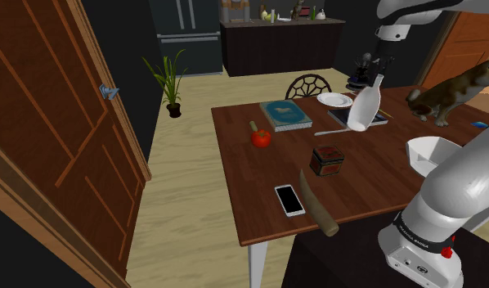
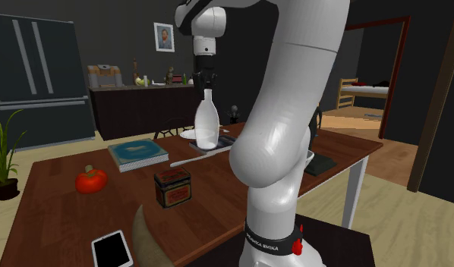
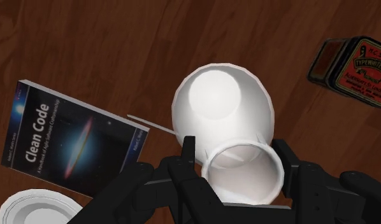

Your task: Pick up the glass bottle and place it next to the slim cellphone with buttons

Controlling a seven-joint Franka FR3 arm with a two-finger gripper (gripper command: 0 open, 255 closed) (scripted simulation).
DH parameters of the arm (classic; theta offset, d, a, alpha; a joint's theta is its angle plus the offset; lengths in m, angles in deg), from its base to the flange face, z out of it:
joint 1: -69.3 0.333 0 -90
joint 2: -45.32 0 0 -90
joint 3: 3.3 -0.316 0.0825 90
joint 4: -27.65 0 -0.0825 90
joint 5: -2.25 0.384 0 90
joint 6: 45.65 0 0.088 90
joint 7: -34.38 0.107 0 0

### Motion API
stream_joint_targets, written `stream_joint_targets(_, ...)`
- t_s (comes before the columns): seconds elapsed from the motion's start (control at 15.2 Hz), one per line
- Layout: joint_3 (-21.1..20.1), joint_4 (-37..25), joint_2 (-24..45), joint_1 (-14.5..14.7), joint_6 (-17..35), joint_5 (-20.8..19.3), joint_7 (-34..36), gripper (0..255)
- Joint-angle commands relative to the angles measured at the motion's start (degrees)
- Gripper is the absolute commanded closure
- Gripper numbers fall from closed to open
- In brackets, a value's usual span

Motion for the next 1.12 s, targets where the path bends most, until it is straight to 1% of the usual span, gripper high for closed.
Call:
stream_joint_targets(0.0, -0.1, -1.6, 0.1, 0.1, -1.6, 0.1, 0.0, 255)
stream_joint_targets(1.06, -0.2, -16.0, 2.2, 0.4, -14.1, 1.2, -0.9, 255)
